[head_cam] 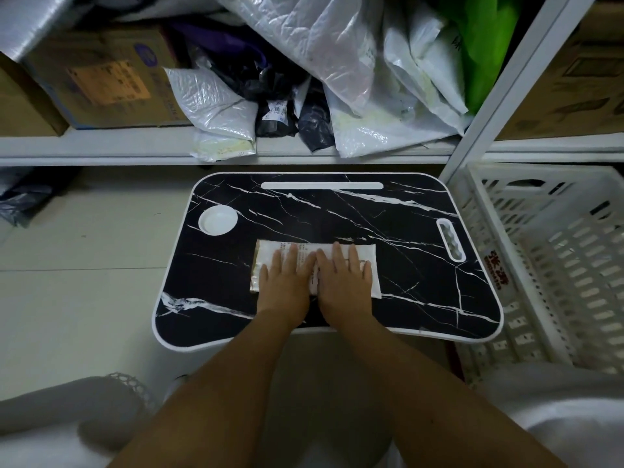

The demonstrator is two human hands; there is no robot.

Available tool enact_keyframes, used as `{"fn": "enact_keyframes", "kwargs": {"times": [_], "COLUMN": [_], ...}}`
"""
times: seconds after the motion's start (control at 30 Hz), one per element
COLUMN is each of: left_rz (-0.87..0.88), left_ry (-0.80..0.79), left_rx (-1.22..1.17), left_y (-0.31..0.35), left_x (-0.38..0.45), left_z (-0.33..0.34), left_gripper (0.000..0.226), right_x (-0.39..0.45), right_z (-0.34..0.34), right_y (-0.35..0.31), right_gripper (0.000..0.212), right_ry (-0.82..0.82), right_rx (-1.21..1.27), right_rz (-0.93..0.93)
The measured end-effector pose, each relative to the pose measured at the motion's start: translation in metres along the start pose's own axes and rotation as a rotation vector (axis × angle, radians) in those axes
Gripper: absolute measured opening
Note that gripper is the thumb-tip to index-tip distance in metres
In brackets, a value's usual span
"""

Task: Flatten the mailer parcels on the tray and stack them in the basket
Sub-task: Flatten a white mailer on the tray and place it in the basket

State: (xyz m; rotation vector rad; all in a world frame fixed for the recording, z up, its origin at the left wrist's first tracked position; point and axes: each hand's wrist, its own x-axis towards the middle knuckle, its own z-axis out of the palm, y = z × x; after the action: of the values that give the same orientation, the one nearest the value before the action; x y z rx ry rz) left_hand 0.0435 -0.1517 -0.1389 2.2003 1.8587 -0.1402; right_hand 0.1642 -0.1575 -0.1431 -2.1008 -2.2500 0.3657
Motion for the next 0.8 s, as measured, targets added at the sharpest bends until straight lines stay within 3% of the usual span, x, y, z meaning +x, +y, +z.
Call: {"fn": "enact_keyframes", "kwargs": {"times": [0.13, 0.27, 0.37, 0.47, 0.53, 0.63, 0.7, 0.8], "left_rz": [-0.133, -0.294, -0.417, -0.532, -0.567, -0.610, -0.682, -0.651], "left_ry": [-0.068, -0.102, -0.139, -0.087, 0.013, 0.052, 0.050, 0.094], "left_rx": [0.008, -0.032, -0.056, -0.251, -0.299, -0.460, -0.619, -0.655], "left_y": [-0.002, -0.002, -0.004, -0.007, -0.009, -0.012, -0.011, -0.007], "left_x": [-0.008, -0.008, -0.007, -0.005, -0.007, -0.006, -0.003, 0.000], "left_z": [0.001, -0.005, -0.009, -0.022, -0.030, -0.036, -0.040, -0.052], "left_gripper": [0.057, 0.070, 0.080, 0.058, 0.046, 0.048, 0.045, 0.032], "right_x": [-0.007, -0.006, -0.005, -0.004, -0.004, -0.002, 0.003, 0.008], "right_z": [0.001, -0.003, -0.006, -0.014, -0.024, -0.038, -0.046, -0.061], "right_y": [0.006, 0.001, 0.001, 0.004, 0.007, 0.009, 0.013, 0.024], "right_gripper": [0.062, 0.073, 0.069, 0.058, 0.046, 0.050, 0.058, 0.057], "right_ry": [-0.047, -0.102, -0.101, -0.011, 0.083, 0.084, 0.023, -0.042], "right_rx": [-0.038, -0.052, 0.040, 0.171, 0.271, 0.476, 0.628, 0.679], "right_rz": [0.041, 0.176, 0.273, 0.356, 0.522, 0.734, 0.722, 0.636]}}
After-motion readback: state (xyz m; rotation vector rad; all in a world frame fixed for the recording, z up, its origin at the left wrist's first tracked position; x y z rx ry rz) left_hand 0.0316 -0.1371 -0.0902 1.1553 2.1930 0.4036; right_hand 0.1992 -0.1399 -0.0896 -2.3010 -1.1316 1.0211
